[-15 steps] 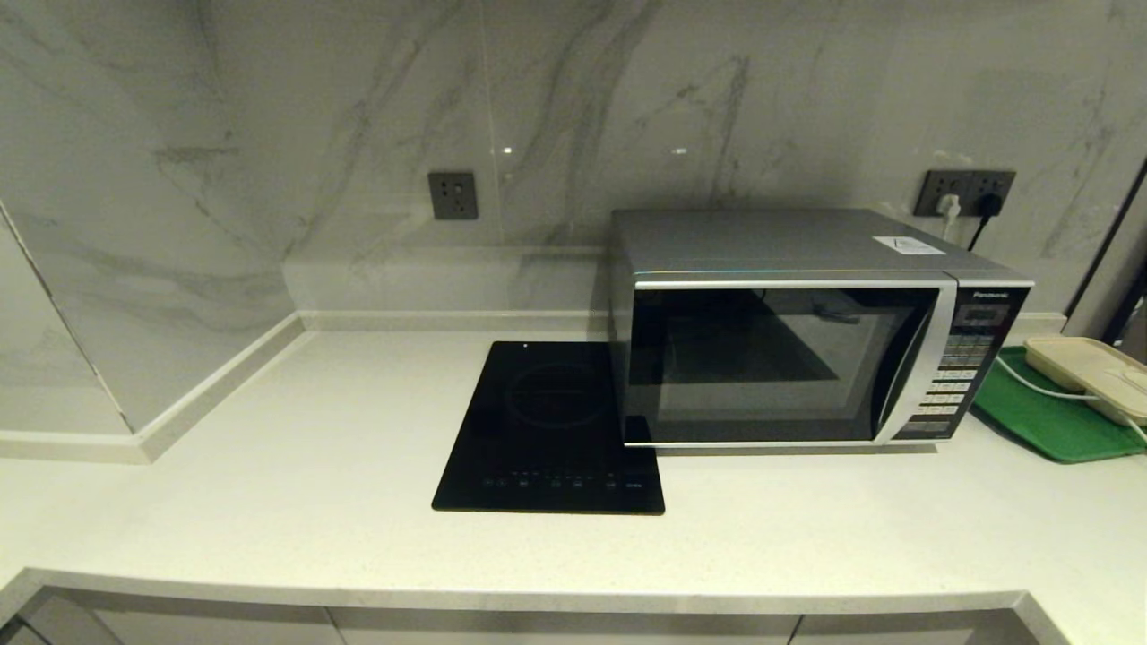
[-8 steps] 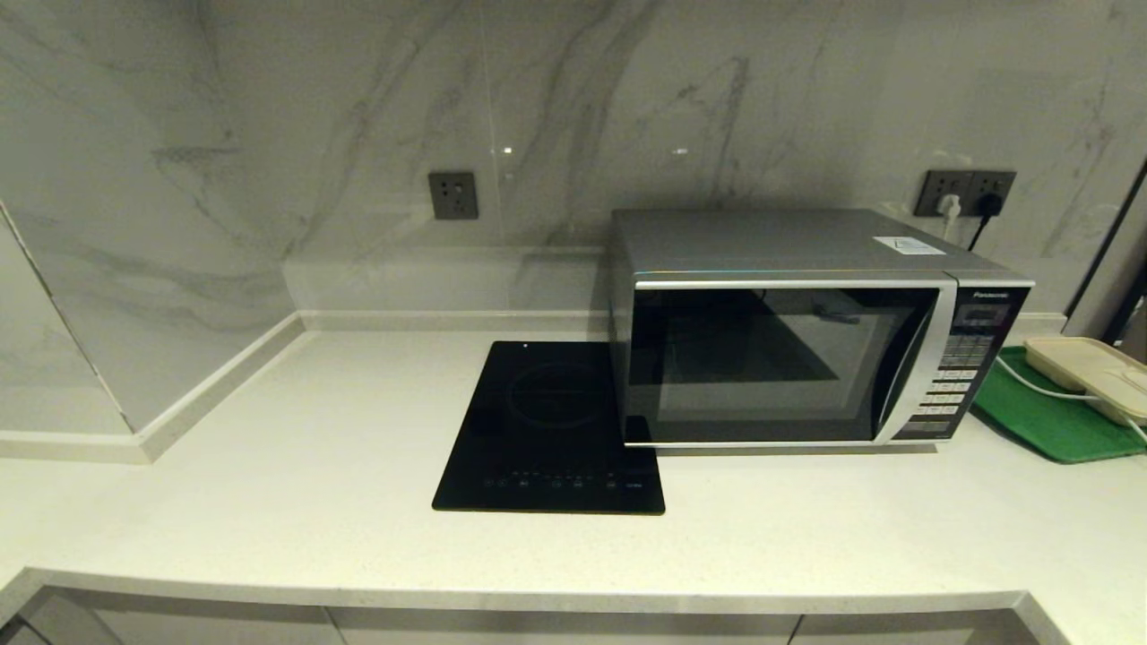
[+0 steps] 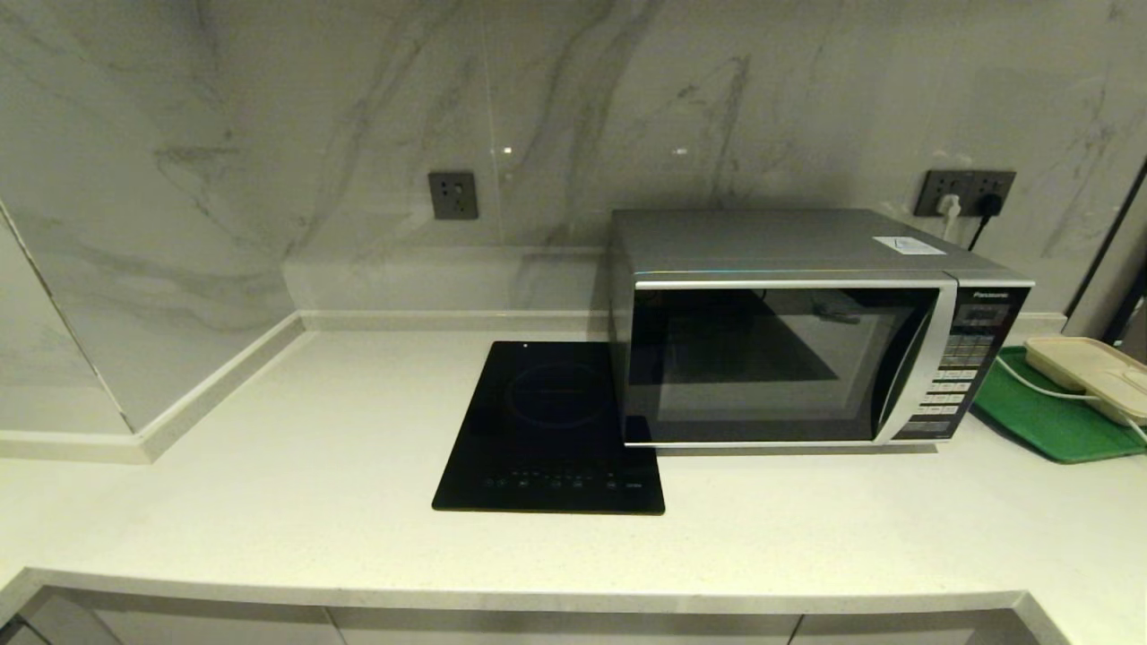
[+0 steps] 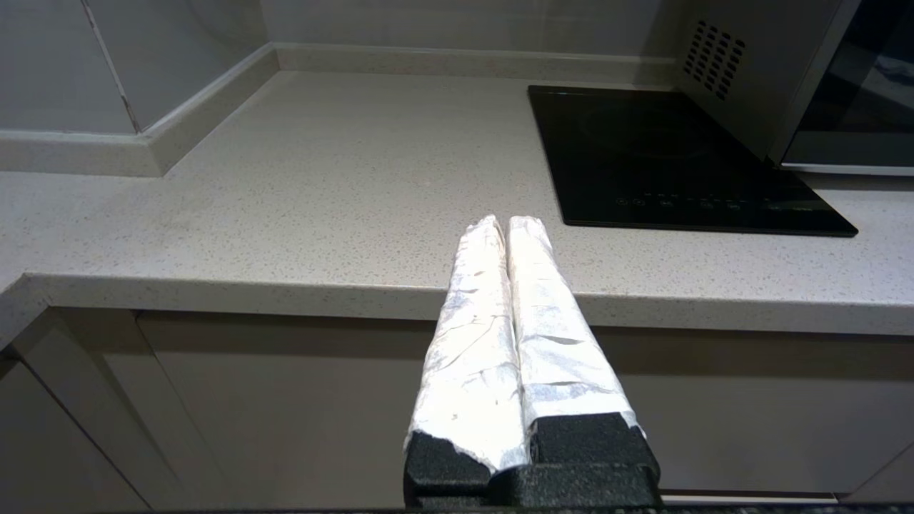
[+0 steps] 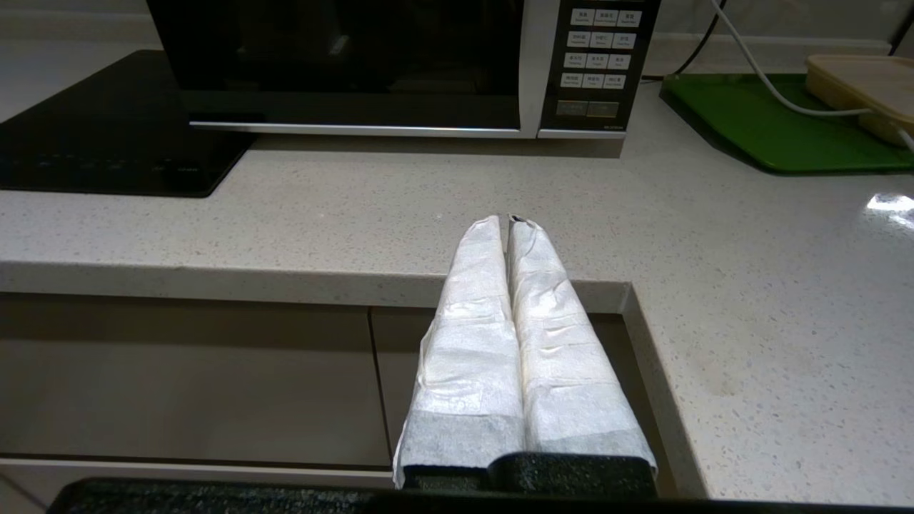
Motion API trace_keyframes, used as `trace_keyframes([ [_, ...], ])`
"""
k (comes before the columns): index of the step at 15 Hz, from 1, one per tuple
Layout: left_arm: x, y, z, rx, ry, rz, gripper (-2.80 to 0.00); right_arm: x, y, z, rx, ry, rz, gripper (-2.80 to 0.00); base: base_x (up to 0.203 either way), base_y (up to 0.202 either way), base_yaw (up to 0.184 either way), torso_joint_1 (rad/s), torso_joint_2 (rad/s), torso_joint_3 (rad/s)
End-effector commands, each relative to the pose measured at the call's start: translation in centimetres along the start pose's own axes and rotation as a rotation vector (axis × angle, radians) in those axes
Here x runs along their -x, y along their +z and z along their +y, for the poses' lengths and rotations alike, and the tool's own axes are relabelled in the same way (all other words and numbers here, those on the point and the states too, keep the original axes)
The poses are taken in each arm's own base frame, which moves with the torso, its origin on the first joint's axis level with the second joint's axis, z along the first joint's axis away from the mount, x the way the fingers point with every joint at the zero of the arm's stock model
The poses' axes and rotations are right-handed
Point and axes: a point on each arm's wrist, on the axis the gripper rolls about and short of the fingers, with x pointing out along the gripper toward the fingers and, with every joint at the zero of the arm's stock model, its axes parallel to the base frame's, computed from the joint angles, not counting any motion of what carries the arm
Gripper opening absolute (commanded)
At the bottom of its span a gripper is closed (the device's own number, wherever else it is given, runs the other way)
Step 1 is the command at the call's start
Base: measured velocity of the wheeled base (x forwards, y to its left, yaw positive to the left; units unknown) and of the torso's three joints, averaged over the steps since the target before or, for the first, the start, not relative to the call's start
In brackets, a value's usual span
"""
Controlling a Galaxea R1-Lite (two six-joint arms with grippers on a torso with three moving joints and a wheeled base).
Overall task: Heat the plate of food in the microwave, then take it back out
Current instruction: Open the microwave oven
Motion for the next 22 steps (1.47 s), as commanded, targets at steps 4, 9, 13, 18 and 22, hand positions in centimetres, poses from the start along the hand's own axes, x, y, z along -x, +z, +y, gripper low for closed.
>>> trace_keyframes([
  [4, 0.00, 0.00, 0.00, 0.000, 0.000, 0.000, -2.80, -0.01, 0.00, 0.00, 0.000, 0.000, 0.001, -2.80, 0.000, 0.000, 0.000, 0.000, 0.00, 0.000],
  [9, 0.00, 0.00, 0.00, 0.001, 0.000, 0.000, -2.80, -0.01, 0.00, 0.00, 0.000, 0.000, 0.001, -2.80, 0.000, 0.000, 0.000, 0.000, 0.00, 0.000],
  [13, 0.00, 0.00, 0.00, 0.000, 0.000, 0.000, -2.80, -0.01, 0.00, 0.00, 0.000, 0.000, 0.001, -2.80, 0.000, 0.000, 0.000, 0.000, 0.00, 0.000],
  [18, 0.00, 0.00, 0.00, 0.000, 0.000, 0.000, -2.80, -0.01, 0.00, 0.00, 0.000, 0.000, 0.001, -2.80, 0.000, 0.000, 0.000, 0.000, 0.00, 0.000],
  [22, 0.00, 0.00, 0.00, 0.001, 0.000, 0.000, -2.80, -0.01, 0.00, 0.00, 0.000, 0.000, 0.001, -2.80, 0.000, 0.000, 0.000, 0.000, 0.00, 0.000],
])
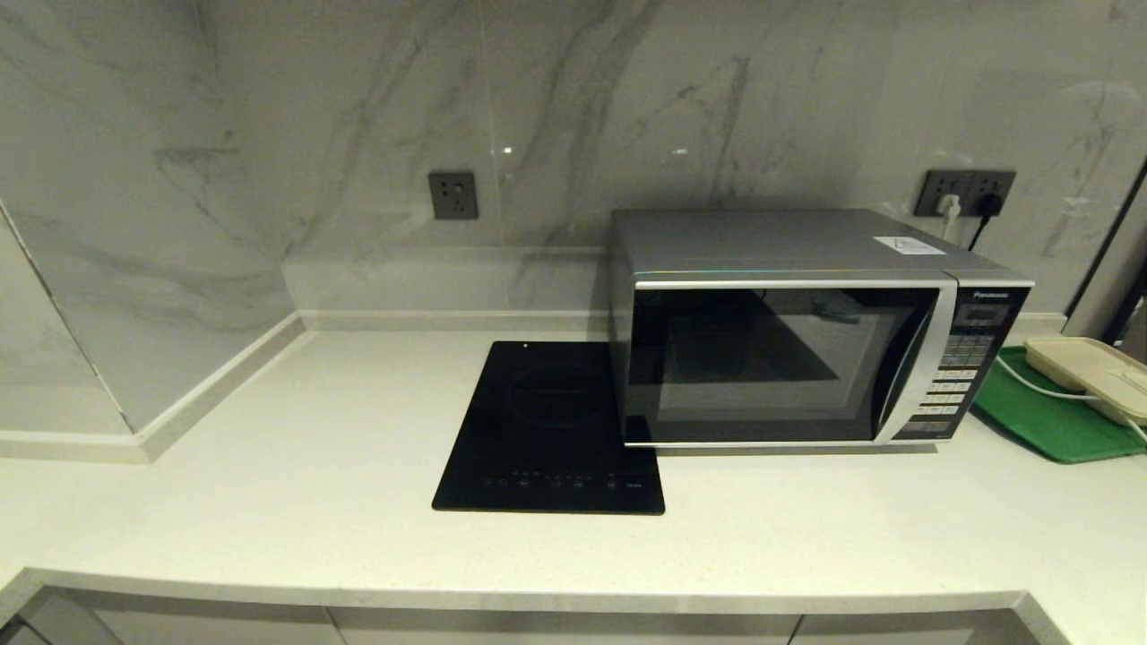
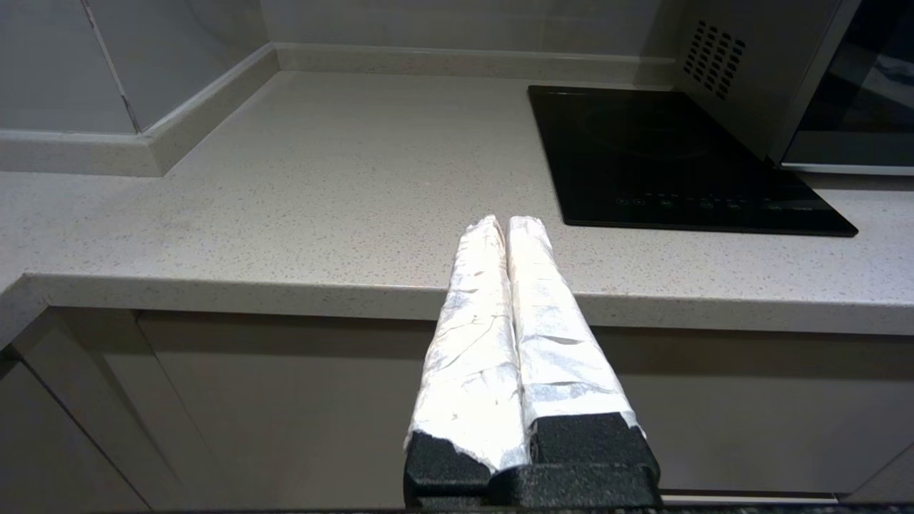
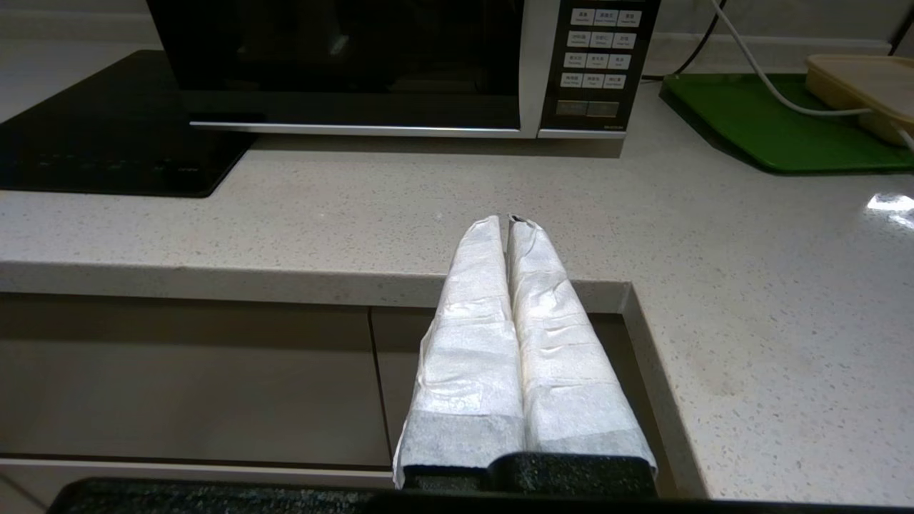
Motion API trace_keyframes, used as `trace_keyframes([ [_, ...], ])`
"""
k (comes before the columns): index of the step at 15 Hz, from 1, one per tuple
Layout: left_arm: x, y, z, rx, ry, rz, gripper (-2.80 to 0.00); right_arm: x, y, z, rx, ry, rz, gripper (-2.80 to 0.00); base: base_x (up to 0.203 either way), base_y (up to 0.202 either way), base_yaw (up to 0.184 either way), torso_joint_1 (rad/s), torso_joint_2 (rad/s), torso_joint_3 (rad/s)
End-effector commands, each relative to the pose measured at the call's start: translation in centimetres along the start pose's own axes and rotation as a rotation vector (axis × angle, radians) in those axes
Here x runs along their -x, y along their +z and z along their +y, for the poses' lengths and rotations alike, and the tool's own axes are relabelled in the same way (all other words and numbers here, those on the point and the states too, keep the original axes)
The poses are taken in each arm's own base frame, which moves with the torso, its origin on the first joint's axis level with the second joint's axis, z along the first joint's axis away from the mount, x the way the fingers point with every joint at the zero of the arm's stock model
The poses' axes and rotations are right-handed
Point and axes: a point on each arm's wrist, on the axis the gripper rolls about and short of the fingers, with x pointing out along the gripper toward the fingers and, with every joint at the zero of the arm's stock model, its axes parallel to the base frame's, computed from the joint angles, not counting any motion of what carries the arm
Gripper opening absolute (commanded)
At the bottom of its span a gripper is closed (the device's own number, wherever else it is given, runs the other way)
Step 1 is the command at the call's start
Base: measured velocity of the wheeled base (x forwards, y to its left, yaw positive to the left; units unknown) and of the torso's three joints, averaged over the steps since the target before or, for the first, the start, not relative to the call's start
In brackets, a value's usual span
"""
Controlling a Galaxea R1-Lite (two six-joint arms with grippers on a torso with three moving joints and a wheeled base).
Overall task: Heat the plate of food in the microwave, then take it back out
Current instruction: Open the microwave oven
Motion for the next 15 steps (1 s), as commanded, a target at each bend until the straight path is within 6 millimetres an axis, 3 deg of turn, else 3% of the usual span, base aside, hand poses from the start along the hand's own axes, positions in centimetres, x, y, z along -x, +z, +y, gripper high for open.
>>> trace_keyframes([
  [1, 0.00, 0.00, 0.00, 0.002, 0.000, 0.000, -2.80, -0.01, 0.00, 0.00, 0.000, 0.001, 0.001, -2.80, 0.000, 0.000, 0.000, 0.000, 0.00, 0.000],
  [15, 0.00, 0.00, 0.00, 0.002, 0.000, 0.000, -2.80, -0.01, 0.00, 0.00, 0.000, 0.001, 0.001, -2.80, 0.000, 0.000, 0.000, 0.000, 0.00, 0.000],
])
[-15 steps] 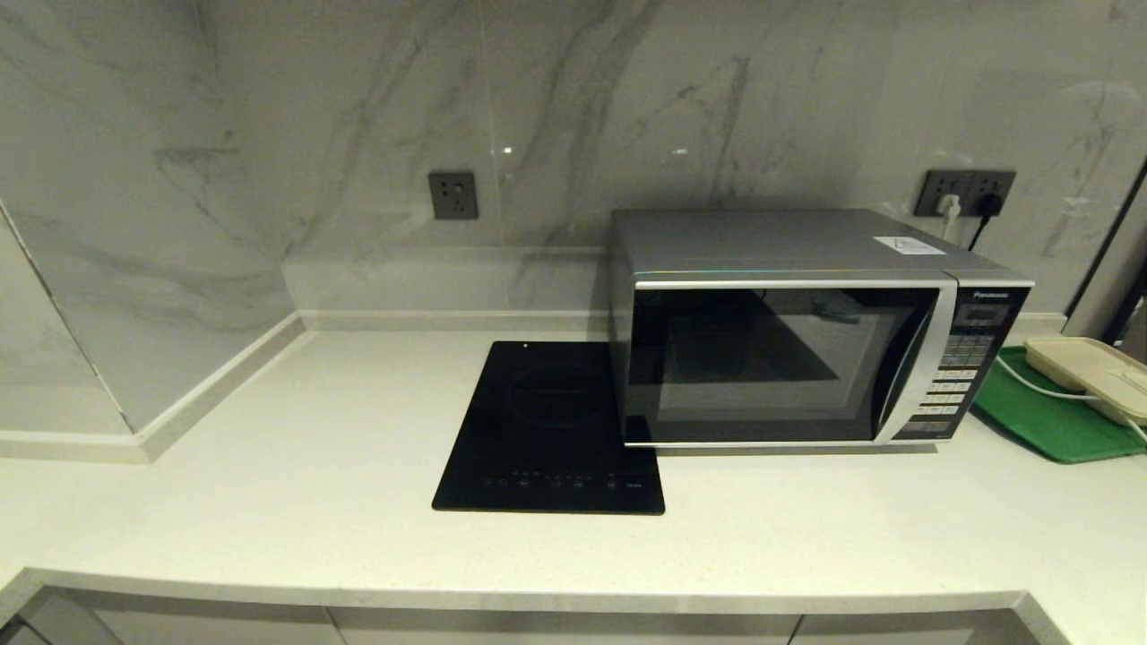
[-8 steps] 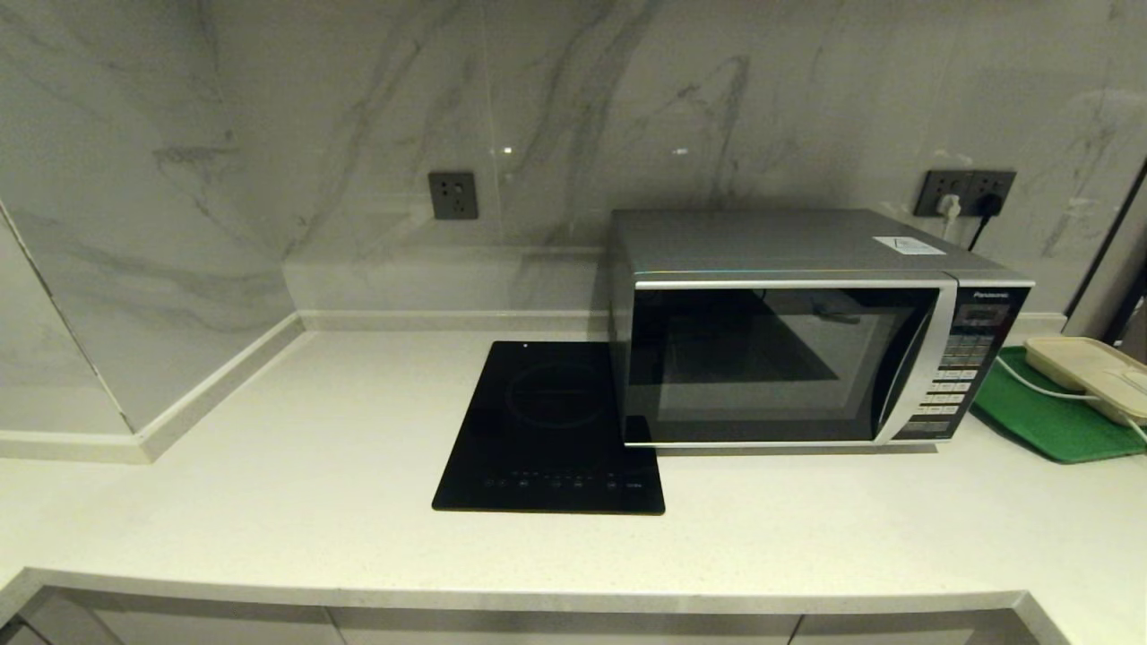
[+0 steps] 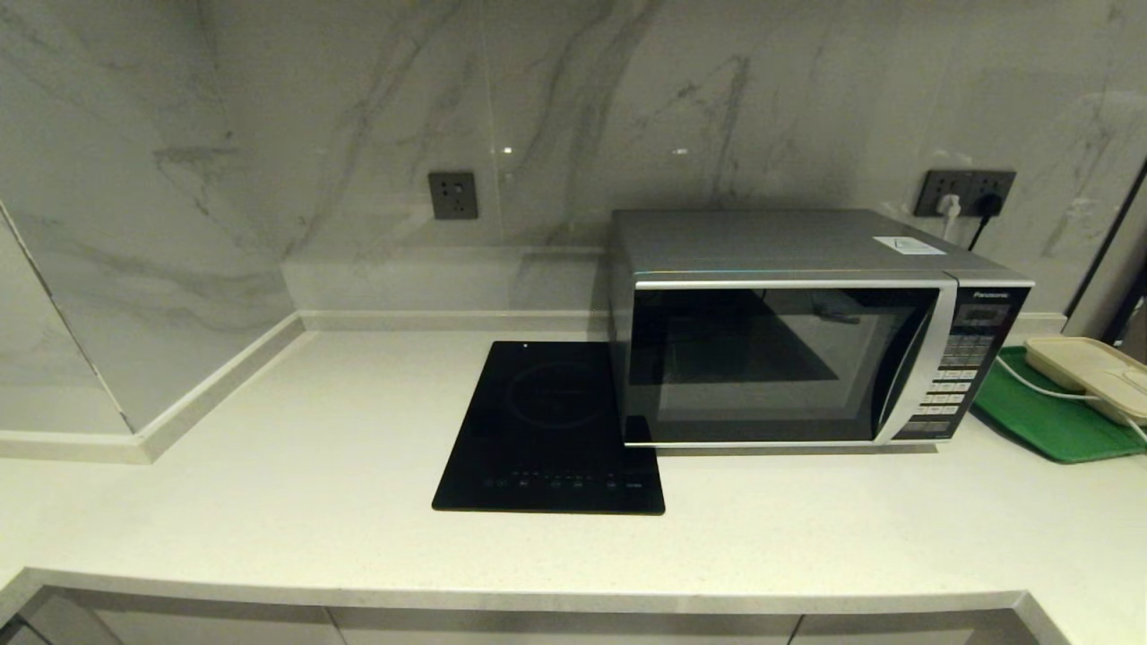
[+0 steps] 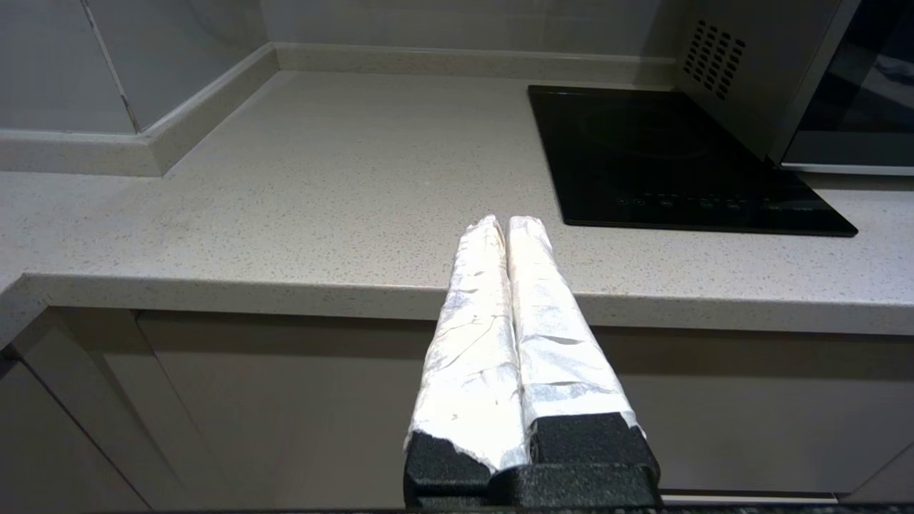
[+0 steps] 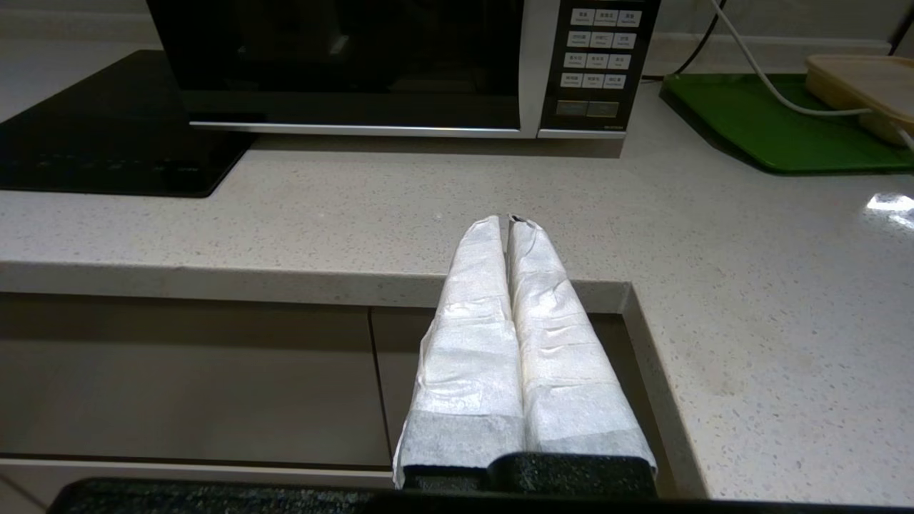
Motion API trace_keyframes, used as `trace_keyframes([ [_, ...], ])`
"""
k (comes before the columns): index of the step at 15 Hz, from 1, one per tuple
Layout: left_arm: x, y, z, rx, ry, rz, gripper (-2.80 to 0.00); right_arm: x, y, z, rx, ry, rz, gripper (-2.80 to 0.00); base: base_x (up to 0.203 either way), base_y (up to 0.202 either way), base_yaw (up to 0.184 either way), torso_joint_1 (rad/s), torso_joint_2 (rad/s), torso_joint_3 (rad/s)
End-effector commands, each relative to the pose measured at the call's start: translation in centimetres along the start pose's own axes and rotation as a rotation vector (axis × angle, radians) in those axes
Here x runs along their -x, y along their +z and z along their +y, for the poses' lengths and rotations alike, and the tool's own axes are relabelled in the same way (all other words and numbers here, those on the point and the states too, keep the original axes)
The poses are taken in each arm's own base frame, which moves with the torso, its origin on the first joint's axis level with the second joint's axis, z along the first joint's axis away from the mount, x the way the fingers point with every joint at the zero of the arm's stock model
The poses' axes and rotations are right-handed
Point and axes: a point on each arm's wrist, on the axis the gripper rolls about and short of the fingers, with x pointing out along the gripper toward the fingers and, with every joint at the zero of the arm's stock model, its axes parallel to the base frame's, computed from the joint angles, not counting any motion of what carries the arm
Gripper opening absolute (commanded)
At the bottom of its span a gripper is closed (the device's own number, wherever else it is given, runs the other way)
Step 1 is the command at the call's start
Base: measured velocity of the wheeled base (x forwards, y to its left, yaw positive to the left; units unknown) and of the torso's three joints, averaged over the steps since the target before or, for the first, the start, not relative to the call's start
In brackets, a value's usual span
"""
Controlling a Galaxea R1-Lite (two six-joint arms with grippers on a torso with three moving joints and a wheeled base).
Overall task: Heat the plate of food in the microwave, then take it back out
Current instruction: Open the microwave oven
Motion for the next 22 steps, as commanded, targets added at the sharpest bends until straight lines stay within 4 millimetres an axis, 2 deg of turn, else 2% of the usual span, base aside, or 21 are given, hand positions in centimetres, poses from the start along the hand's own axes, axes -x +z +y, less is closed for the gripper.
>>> trace_keyframes([
  [1, 0.0, 0.0, 0.0, 0.001, 0.000, -0.001, -2.80, 0.0, 0.0, 0.0, 0.000, 0.001, 0.001, -2.80, 0.000, 0.000, 0.000, 0.000, 0.00, 0.000],
  [13, 0.0, 0.0, 0.0, 0.001, 0.000, -0.001, -2.80, 0.0, 0.0, 0.0, 0.003, -0.001, 0.000, -2.80, 0.000, 0.000, 0.000, 0.000, 0.00, 0.000],
  [15, 0.0, 0.0, 0.0, 0.001, 0.000, -0.001, -2.80, 0.2, 0.8, 0.0, -0.001, -0.003, -0.026, -2.80, 0.000, 0.000, 0.000, 0.000, 0.00, 0.000],
  [17, 0.0, 0.0, 0.0, 0.000, 0.000, -0.001, -2.80, 1.0, 4.6, 0.1, -0.017, 0.014, -0.085, -2.80, 0.000, 0.000, 0.000, 0.000, 0.00, 0.000],
  [19, 0.0, 0.0, 0.0, 0.001, 0.000, -0.001, -2.80, 0.6, 9.5, 0.2, -0.025, 0.025, -0.091, -2.80, 0.000, 0.000, 0.000, 0.000, 0.00, 0.000],
  [21, 0.0, 0.0, 0.0, 0.001, 0.000, -0.001, -2.80, -1.3, 13.7, 0.2, 0.006, -0.039, -0.047, -2.80, 0.000, 0.000, 0.000, 0.000, 0.00, 0.000],
  [22, 0.0, 0.0, 0.0, 0.001, 0.000, -0.001, -2.80, -2.9, 15.6, 0.2, 0.042, -0.099, -0.012, -2.80, 0.000, 0.000, 0.000, 0.000, 0.00, 0.000],
])
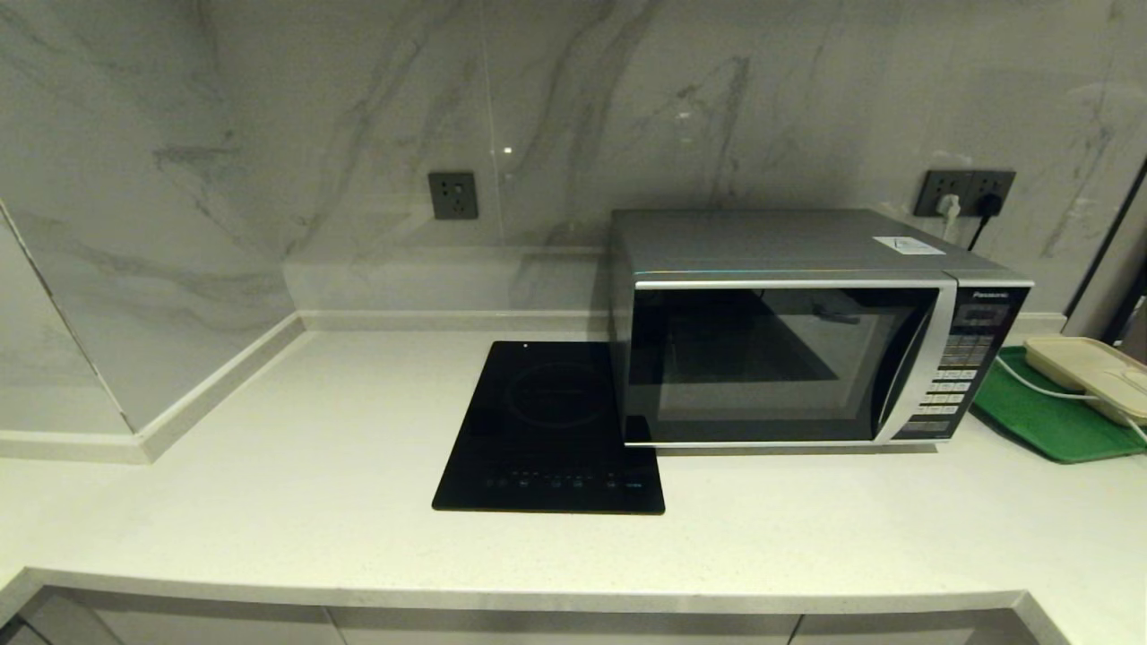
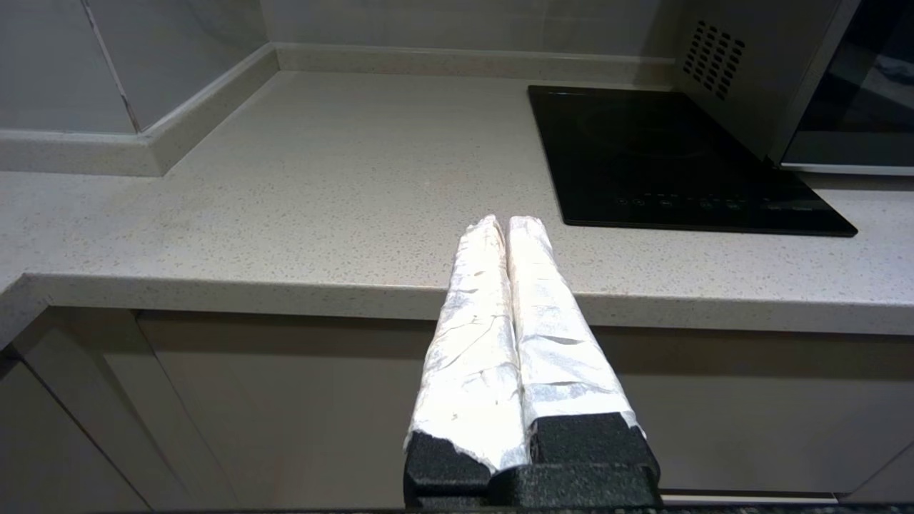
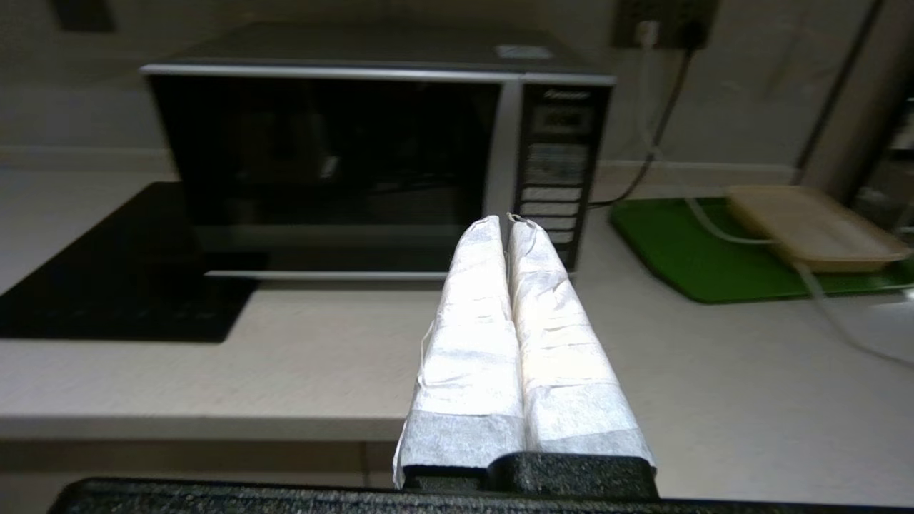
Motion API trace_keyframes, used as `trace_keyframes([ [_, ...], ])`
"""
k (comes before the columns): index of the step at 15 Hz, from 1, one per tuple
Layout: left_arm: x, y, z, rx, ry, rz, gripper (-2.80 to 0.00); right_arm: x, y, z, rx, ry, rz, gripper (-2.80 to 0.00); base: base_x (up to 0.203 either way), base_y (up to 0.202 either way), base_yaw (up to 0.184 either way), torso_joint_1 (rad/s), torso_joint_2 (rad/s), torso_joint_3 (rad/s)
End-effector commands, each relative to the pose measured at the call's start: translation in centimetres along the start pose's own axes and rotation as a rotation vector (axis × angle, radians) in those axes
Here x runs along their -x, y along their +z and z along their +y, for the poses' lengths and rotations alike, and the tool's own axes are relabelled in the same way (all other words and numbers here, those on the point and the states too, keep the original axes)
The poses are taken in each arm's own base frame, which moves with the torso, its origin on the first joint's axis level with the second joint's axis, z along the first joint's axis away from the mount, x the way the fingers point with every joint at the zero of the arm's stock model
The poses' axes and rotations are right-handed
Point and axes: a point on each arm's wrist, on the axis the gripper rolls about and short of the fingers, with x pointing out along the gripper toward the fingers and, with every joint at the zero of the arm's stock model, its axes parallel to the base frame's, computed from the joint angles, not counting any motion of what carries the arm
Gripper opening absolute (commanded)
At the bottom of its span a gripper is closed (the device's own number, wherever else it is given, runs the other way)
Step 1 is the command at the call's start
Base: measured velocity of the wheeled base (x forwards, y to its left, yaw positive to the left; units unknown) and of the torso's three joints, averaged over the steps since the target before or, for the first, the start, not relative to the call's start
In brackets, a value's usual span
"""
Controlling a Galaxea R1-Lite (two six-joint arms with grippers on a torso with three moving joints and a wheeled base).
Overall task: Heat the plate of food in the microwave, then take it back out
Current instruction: Open the microwave oven
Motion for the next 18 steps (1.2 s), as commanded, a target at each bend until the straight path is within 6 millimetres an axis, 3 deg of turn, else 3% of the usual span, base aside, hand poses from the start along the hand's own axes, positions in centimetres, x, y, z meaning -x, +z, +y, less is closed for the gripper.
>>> trace_keyframes([
  [1, 0.0, 0.0, 0.0, 0.001, 0.000, 0.000, -2.80, -6.2, 3.9, 0.1, 0.071, -0.114, 0.162, -2.80, 0.000, 0.000, 0.000, 0.000, 0.00, 0.000],
  [5, 0.0, 0.0, 0.0, 0.001, 0.000, 0.000, -2.80, -17.0, 6.1, -0.1, 0.181, -0.352, 0.363, -2.80, 0.000, 0.000, 0.000, 0.000, 0.00, 0.000],
  [8, 0.0, 0.0, 0.0, 0.001, 0.000, 0.000, -2.80, -23.3, 5.2, 1.5, 0.230, -0.452, 0.427, -2.80, 0.000, 0.000, 0.000, 0.000, 0.00, 0.000],
  [12, 0.0, 0.0, 0.0, 0.000, 0.000, 0.000, -2.80, -27.9, 1.3, 8.0, 0.196, -0.505, 0.419, -2.80, 0.000, 0.000, 0.000, 0.000, 0.00, 0.000],
  [16, 0.0, 0.0, 0.0, 0.001, 0.000, 0.000, -2.80, -29.6, -2.7, 9.8, 0.129, -0.567, 0.455, -2.80, 0.000, 0.000, 0.000, 0.000, 0.00, 0.000],
  [17, 0.0, 0.0, 0.0, 0.001, 0.000, 0.000, -2.80, -30.2, -3.9, 10.1, 0.127, -0.598, 0.468, 0.00, 0.000, 0.000, 0.000, 0.000, 0.00, 0.000],
  [18, 0.0, 0.0, 0.0, 0.001, 0.000, 0.000, -2.80, -30.6, -4.9, 10.3, 0.122, -0.623, 0.476, 0.00, 0.000, 0.000, 0.000, 0.000, 0.00, 0.000],
])
